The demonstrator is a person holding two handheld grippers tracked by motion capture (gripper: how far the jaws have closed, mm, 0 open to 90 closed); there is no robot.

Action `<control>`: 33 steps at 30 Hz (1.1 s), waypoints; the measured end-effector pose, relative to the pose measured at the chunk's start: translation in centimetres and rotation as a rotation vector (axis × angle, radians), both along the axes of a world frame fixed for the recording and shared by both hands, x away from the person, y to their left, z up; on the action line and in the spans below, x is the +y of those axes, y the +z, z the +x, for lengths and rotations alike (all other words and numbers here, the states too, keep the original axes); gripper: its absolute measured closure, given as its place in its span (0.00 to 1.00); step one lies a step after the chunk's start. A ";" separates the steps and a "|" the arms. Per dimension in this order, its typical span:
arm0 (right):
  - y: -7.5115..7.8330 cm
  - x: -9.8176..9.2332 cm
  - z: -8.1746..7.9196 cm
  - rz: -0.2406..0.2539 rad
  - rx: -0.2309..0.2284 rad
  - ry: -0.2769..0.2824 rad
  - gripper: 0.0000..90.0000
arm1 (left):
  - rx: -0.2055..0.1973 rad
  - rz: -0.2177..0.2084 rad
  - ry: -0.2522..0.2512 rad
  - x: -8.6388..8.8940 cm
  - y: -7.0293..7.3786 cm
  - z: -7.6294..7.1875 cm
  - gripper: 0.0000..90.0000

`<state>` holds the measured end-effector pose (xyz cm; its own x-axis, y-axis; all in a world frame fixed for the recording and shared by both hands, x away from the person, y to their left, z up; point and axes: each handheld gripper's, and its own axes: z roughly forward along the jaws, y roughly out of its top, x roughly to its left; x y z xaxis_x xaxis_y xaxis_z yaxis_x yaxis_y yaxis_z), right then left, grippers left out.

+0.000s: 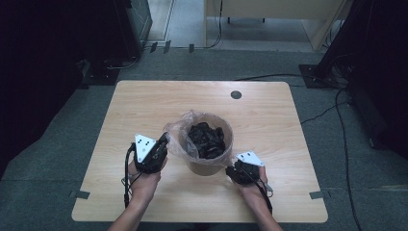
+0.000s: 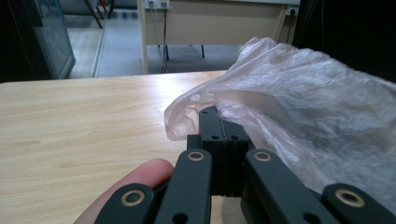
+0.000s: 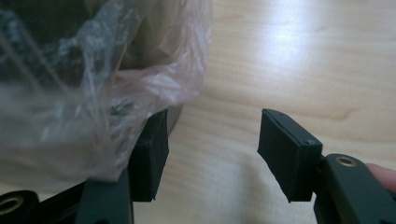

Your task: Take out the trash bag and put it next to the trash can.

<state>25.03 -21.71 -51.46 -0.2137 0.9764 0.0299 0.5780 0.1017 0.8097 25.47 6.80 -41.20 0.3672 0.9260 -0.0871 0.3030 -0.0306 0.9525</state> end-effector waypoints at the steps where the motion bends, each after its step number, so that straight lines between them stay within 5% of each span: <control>1: 0.0 0.1 0.2 0.000 -0.010 -0.003 0.48 | -0.004 -0.003 -0.001 -0.1 0.1 0.0 1.00; 4: 0.5 0.2 0.2 0.006 -0.076 -0.012 0.68 | -0.014 -0.010 -0.006 -0.2 0.5 -0.1 1.00; 6: 1.1 0.3 -0.1 -0.019 -0.149 0.015 0.91 | -0.014 -0.021 -0.012 -0.4 0.6 0.0 1.00; 8: 2.0 0.4 -0.2 -0.041 -0.192 0.051 1.00 | -0.019 -0.023 -0.015 -0.5 0.9 0.0 1.00; 10: 2.8 0.4 -0.3 -0.063 -0.225 0.051 1.00 | -0.022 -0.026 -0.016 -0.7 1.2 -0.1 1.00; 15: 5.3 -0.4 0.2 0.003 -0.261 0.004 1.00 | -0.045 -0.028 -0.039 -1.3 2.4 -0.4 1.00; 18: 6.3 -0.9 0.1 0.041 -0.244 -0.003 1.00 | -0.047 -0.044 -0.049 -1.3 2.9 -0.4 1.00; 24: 3.2 -1.9 -2.1 0.048 -0.142 0.014 0.78 | -0.031 -0.048 -0.044 -1.0 2.5 -0.2 1.00; 28: 1.9 -1.2 -3.2 0.035 -0.133 0.063 0.66 | -0.023 -0.048 -0.042 -1.1 2.2 -0.3 1.00; 33: 1.4 0.8 -4.2 -0.070 -0.165 0.051 0.48 | -0.014 -0.052 -0.046 -1.3 1.9 -0.6 1.00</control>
<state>20.87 -20.95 -50.04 -0.2597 0.9626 -0.0772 0.4303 0.1869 0.8831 24.92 5.53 -39.32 0.4106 0.9027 -0.1289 0.2887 0.0054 0.9574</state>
